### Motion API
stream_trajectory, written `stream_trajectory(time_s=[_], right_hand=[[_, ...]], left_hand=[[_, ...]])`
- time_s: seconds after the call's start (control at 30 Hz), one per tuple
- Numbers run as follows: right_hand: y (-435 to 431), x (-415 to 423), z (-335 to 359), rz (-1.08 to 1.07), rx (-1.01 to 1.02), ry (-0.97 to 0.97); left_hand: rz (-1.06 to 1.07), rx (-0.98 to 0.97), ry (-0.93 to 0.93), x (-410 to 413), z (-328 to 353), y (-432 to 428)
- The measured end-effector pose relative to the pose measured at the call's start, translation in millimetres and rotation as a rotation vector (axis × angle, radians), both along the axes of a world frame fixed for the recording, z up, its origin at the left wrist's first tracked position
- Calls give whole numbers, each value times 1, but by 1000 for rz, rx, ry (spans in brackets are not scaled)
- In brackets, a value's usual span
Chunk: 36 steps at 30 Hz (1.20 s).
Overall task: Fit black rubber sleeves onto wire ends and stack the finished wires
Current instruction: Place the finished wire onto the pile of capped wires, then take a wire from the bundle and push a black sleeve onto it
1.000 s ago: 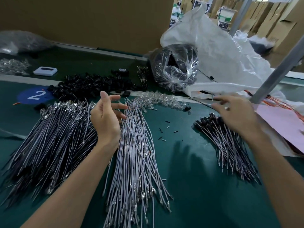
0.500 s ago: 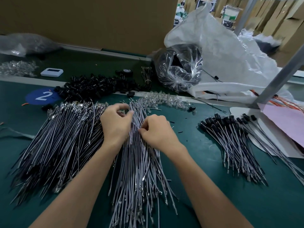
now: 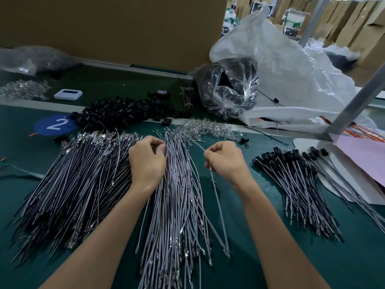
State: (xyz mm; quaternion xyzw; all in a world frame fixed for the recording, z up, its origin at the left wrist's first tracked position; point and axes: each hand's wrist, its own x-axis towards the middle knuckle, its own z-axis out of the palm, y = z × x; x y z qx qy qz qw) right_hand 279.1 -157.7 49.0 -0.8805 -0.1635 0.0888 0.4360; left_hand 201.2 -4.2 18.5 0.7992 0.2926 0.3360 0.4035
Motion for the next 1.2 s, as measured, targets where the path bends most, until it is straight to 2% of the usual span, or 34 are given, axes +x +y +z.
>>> stream_trajectory(time_s=[0.07, 0.2, 0.37, 0.7, 1.2], right_hand=[[-7, 3, 0, -48, 120, 37], [-15, -2, 4, -10, 318, 93], [-3, -18, 3, 81, 396, 117], [7, -25, -3, 110, 438, 103], [12, -22, -13, 47, 399, 46]], left_hand=[[33, -102, -90, 0, 2, -1], [-62, -571, -279, -1, 8, -2], [-281, -826, -362, -5, 17, -11], [-427, -839, -197, -6, 19, -21], [-412, -844, -205, -6, 17, -24]])
